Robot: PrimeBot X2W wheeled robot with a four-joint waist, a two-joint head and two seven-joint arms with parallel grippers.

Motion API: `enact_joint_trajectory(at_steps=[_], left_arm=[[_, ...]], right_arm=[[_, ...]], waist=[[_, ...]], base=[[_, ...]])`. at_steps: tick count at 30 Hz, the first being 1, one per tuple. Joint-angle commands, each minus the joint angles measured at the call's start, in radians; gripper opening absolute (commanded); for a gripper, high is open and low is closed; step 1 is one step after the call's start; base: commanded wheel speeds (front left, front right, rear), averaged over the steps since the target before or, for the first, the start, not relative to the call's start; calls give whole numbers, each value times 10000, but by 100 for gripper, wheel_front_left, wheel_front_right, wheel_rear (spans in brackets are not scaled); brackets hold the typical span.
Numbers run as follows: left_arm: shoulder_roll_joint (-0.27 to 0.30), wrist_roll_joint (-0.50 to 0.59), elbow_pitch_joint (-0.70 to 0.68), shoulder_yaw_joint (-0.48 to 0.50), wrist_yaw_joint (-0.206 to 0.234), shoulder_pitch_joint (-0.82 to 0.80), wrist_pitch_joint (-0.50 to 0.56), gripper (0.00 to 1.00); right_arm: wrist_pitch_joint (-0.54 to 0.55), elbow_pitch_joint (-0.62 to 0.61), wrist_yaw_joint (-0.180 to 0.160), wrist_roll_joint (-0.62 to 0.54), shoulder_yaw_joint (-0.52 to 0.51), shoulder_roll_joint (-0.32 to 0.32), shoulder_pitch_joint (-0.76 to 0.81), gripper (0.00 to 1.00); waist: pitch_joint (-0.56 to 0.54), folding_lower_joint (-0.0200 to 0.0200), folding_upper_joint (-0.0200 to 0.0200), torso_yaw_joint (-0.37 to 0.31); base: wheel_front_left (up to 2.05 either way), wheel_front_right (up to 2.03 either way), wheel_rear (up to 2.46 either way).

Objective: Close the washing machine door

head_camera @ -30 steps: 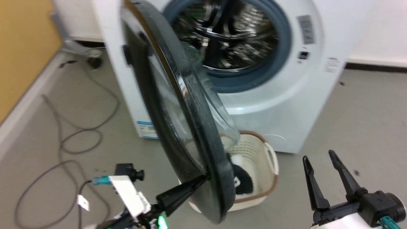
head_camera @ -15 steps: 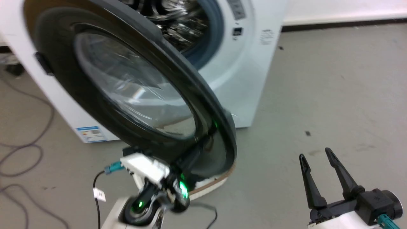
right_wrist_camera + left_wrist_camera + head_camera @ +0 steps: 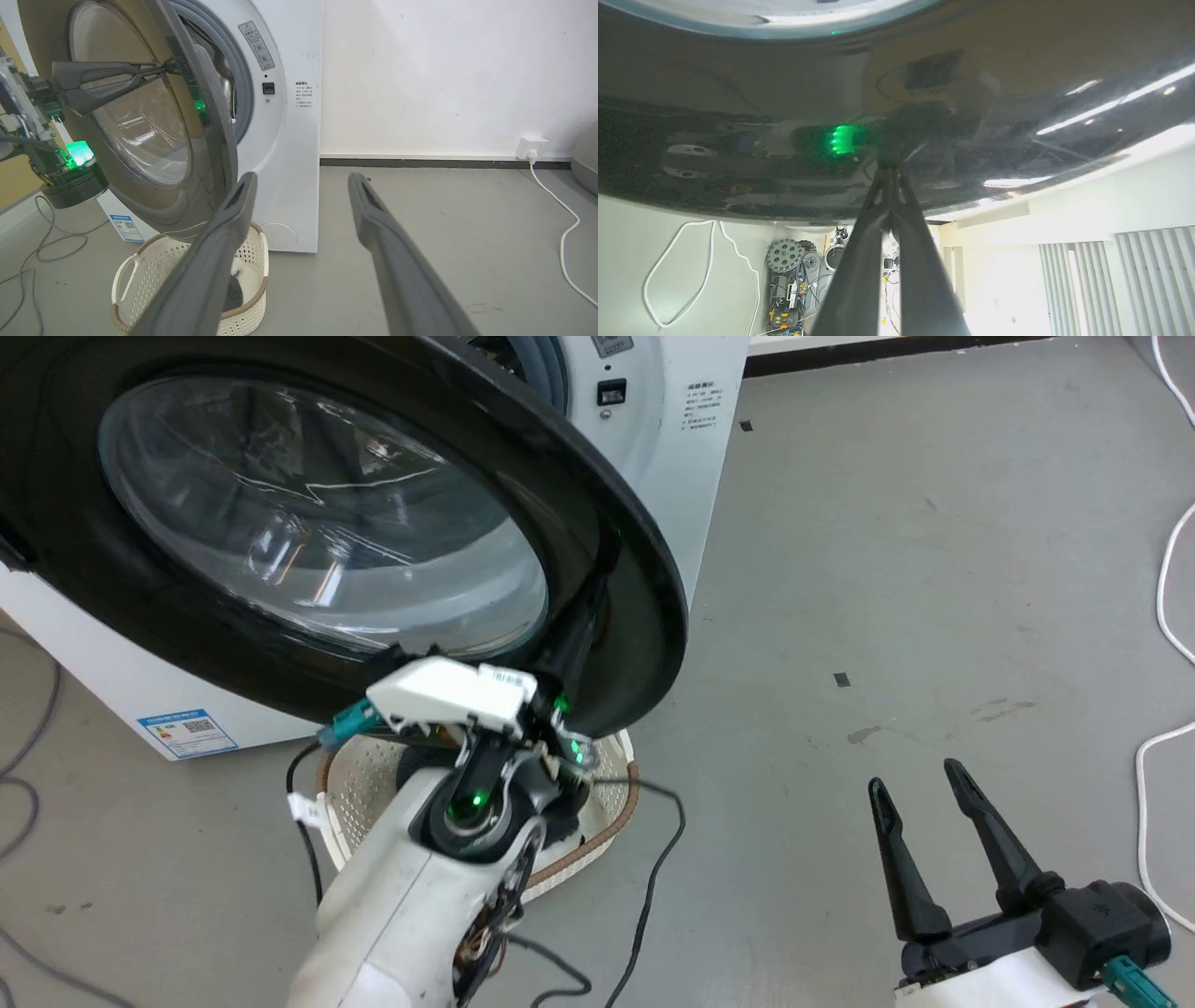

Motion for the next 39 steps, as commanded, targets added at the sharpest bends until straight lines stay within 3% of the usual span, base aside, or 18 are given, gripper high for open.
enact_joint_trajectory(at_steps=[1,6,11,16,20,23,25,30,33,36,37,38,39], left_arm=[[15,-76,-33,-57,-61,-199,-91,0],[15,-88,-292,-238,-64,-222,-215,0],[313,1098,-1180,-361,-65,888,287,0],[1849,3582,-2208,-1159,-66,2714,68,0],[3227,6161,-2412,-1934,-66,3450,-1162,0],[3874,8233,-2226,-1911,177,3581,-1957,0],[3842,9215,-2399,-1429,501,3744,-2072,0],[3097,12377,-3820,1113,1417,4783,-2089,0],[2441,13790,-4509,2287,1518,5648,-2090,0],[1958,15570,-4825,2620,1306,6572,-2091,0],[1885,15918,-4767,2602,1253,6777,-2091,15],[1817,16247,-4696,2580,1214,6936,-2092,74],[1689,16472,-4665,2587,1183,7050,-2092,100]], right_arm=[[-34,-11,6,31,36,27,-167,100],[-34,-7,6,74,6,27,-188,100],[-34,3,6,-66,49,28,-148,100],[-34,-13,6,-71,-221,28,80,100],[-34,14,6,-150,-296,28,287,100],[-34,-9,6,-190,-338,28,378,100],[-34,-25,6,-217,-363,28,429,100],[-34,-92,6,-224,-400,28,513,100],[-34,-120,6,-222,-354,28,563,100],[-34,-101,6,-221,-223,28,645,100],[-34,-94,6,-223,-193,28,656,100],[-34,-89,6,-221,-169,28,663,100],[-34,-85,6,-218,-153,28,669,100]], waist=[[19,-1,0,2],[-5,-1,0,208],[-424,-1,0,581],[-1032,-1,0,1327],[-1385,-1,0,1917],[-1551,-1,0,2284],[-1645,-1,0,2497],[-1751,-1,0,2870],[-1780,-1,0,3004],[-1809,-1,0,3090],[-1812,-1,0,3091],[-1811,-1,0,3092],[-1811,-1,0,3097]], base=[[0,0,0],[0,0,0],[0,0,0],[0,0,0],[0,0,0],[0,0,0],[0,0,0],[0,0,0],[0,0,0],[0,0,0],[0,0,0],[0,0,0],[0,0,0]])
